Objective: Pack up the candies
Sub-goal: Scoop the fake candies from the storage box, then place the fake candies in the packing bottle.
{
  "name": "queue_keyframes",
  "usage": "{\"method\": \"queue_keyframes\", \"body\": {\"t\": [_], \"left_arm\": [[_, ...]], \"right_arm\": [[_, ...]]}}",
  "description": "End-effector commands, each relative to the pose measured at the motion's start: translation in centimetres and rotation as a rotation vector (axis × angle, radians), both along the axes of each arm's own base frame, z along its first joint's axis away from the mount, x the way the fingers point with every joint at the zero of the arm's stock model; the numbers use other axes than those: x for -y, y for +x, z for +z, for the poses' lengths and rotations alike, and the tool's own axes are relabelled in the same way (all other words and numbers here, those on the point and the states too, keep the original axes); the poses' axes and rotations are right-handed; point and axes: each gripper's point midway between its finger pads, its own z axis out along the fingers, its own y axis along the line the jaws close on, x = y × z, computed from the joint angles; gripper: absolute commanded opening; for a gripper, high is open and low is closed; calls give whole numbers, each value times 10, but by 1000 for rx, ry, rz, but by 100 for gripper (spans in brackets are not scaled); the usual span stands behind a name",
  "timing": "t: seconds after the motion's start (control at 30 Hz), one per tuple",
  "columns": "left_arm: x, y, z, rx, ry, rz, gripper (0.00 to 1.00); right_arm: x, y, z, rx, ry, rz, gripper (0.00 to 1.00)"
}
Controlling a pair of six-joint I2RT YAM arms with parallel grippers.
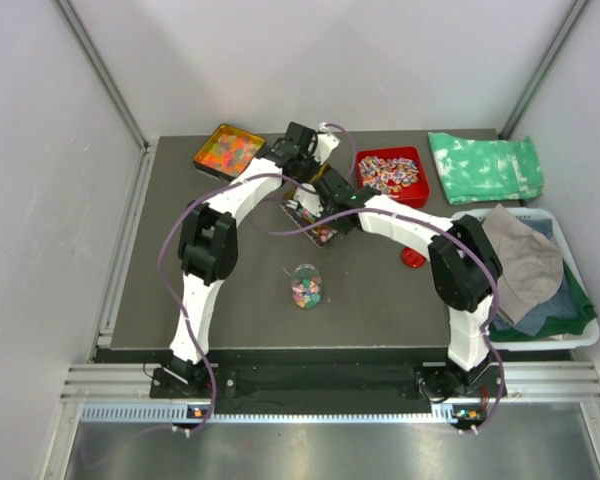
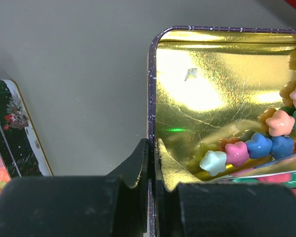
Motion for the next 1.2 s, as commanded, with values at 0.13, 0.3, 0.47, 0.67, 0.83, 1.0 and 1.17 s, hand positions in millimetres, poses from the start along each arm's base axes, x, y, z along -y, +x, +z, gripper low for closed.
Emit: {"method": "queue_keyframes", "body": {"t": [0.13, 0.3, 0.47, 0.67, 0.83, 1.0, 1.17], "left_arm": [[4, 23, 41, 103, -92, 25, 0], [-1, 27, 37, 100, -85, 39, 0], [-4, 28, 26, 74, -88, 51, 0], [-4, 29, 17, 48, -110, 61, 0], [-7, 29, 7, 17, -127, 67, 1], [-10, 31, 1, -7, -155, 82, 3], [-12, 31, -6, -34, -177, 85, 10]], "right_arm": [[5, 1, 34, 84, 109, -59, 0], [8, 2, 41, 101, 149, -77, 0], [8, 0, 50, 131, 214, -86, 0], [10, 1, 53, 153, 268, -100, 0], [13, -2, 56, 170, 312, -109, 0], [14, -3, 64, 202, 361, -119, 0], [15, -4, 79, 249, 416, -122, 0]]}}
